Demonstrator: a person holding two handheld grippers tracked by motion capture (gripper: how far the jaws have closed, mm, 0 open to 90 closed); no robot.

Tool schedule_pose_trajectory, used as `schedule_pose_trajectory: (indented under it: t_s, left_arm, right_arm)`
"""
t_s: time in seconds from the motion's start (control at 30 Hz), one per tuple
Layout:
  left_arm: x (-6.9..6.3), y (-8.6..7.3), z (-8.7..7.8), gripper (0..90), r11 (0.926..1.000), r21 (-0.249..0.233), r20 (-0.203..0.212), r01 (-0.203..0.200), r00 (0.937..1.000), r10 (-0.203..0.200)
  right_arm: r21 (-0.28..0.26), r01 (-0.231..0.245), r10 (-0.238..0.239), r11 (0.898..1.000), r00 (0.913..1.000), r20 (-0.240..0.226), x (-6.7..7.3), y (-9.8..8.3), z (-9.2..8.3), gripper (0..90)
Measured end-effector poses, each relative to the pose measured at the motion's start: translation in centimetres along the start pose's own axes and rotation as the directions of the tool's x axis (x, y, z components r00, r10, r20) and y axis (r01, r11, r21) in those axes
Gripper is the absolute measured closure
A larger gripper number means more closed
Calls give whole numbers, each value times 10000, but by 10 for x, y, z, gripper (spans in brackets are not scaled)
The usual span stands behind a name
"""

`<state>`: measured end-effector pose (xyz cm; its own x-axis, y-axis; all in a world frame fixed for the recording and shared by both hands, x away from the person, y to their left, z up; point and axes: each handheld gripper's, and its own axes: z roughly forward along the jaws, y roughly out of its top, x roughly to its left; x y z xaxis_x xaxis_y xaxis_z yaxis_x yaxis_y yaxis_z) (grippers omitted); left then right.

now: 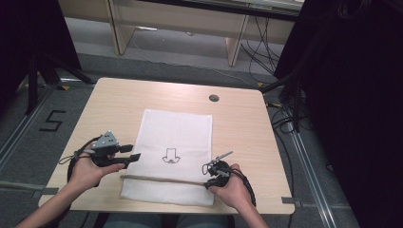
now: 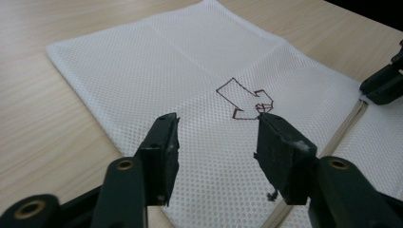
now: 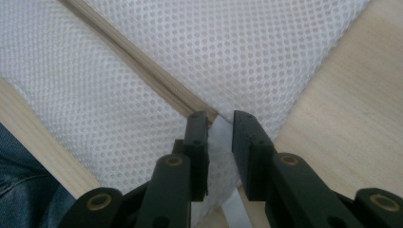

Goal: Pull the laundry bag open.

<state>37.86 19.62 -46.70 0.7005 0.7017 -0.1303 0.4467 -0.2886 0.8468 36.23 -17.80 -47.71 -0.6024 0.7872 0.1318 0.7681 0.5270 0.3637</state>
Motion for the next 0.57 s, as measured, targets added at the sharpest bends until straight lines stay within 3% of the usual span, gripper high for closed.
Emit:
schedule_pose_trajectory:
  t_s: [0.03,0.13,0.17,0.2,0.23,0.27,0.3,0.57]
  left_arm:
    - [0,-7,2,456,9996,163,-22,-225,9997,226]
    - [3,-12,0,432,9991,281,-228,-304,9993,310]
    - [5,-13,-2,420,9994,271,-417,-215,9989,226]
    - [9,-14,-5,413,9988,409,-502,-260,9983,280]
    - [10,-15,-6,404,9996,289,-698,-76,9975,96]
    - [13,-15,-7,400,9996,269,-736,50,9973,-30]
    - [16,-16,-8,398,9998,179,-923,85,9957,-69]
    - [25,-17,-9,395,9990,197,-1007,402,9942,-380]
  right_arm:
    - [-260,67,-66,9996,10000,25,2,0,-3,744]
    - [-634,78,-82,9980,9999,-63,5,1,-8,704]
    - [-910,293,-288,9954,9996,70,5,1,-9,693]
    - [-886,179,-161,9959,9997,205,8,2,-10,671]
    - [-1060,441,-412,9934,9987,293,7,2,-10,659]
    - [-1076,323,-296,9937,9992,267,8,1,-11,653]
    - [-1229,491,-462,9912,9986,266,6,1,-10,649]
    - [-1420,25,21,9899,9995,320,2,2,-10,644]
